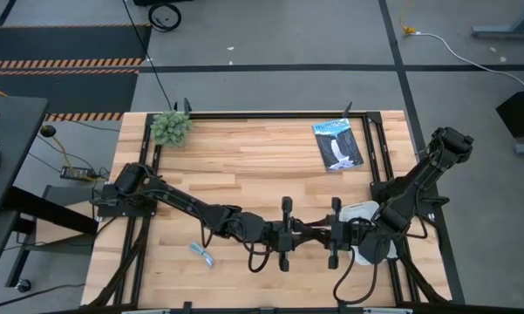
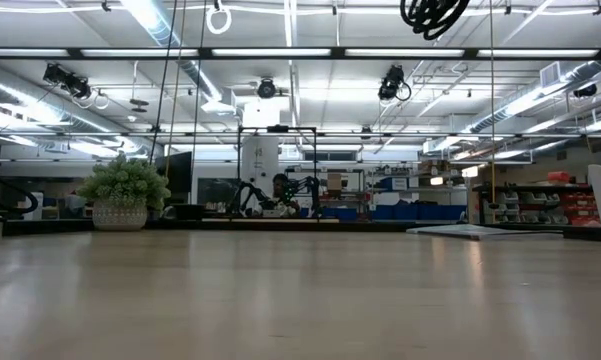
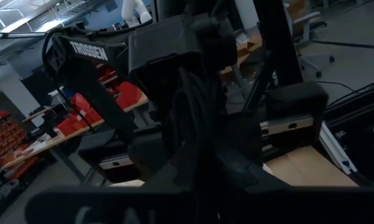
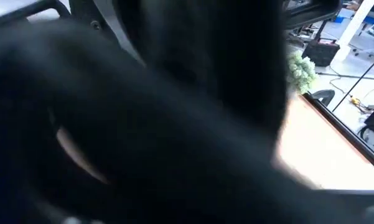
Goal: Pick and place USB-C Cables
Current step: Put the black charger cable into the white container
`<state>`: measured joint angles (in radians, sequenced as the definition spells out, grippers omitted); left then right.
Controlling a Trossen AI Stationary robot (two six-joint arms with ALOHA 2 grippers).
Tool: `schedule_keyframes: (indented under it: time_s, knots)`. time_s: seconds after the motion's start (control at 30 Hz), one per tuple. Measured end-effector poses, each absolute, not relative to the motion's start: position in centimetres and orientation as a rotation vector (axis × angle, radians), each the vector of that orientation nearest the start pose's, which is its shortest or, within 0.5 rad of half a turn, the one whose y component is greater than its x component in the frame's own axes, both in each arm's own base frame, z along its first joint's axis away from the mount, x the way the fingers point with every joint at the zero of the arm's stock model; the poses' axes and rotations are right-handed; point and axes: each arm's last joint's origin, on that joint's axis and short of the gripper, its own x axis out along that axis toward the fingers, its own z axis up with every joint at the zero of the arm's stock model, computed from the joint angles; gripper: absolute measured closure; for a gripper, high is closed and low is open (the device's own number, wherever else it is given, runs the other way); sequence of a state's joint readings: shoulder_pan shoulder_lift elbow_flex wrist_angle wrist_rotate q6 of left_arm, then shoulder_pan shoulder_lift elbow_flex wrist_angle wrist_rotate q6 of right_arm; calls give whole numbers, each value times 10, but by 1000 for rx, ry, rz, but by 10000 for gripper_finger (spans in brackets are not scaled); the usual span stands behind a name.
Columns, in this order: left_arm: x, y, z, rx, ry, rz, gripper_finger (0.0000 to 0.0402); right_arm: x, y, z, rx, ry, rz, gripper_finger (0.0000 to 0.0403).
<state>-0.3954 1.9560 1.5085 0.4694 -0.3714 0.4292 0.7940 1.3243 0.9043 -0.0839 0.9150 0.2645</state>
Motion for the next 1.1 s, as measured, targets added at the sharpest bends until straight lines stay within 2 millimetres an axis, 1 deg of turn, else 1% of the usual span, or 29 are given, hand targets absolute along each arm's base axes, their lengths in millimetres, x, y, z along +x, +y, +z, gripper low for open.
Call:
schedule_keyframes:
  time_s: [0.07, 0.13, 0.23, 0.4, 0.47, 0.53, 0.63, 0.77, 1.0, 1.1]
  knots:
    - [429, -168, 298, 412, -25, -18, 355, 212, 182, 273, -126, 314, -163, 323]
    - [428, -170, 298, 414, -26, -19, 340, 212, 181, 272, -137, 325, -166, 336]
    - [424, -177, 299, 457, -11, 47, 303, 211, 180, 271, -129, 337, -172, 337]
    - [411, -192, 302, 601, 53, 247, 231, 203, 175, 272, -58, 360, -190, 321]
    - [407, -199, 301, 660, 87, 311, 212, 198, 170, 272, -13, 388, -205, 320]
    - [403, -204, 301, 689, 109, 354, 201, 193, 164, 272, 50, 441, -203, 322]
    - [397, -208, 305, 689, 111, 354, 202, 190, 154, 273, 151, 574, -224, 325]
    - [395, -208, 308, 649, 114, 295, 219, 185, 142, 275, 244, 770, -284, 325]
    - [385, -200, 310, 526, 211, -8, 252, 170, 120, 269, 393, 1201, -389, 325]
    - [382, -200, 309, 487, 242, -77, 262, 166, 115, 267, 467, 1349, -392, 324]
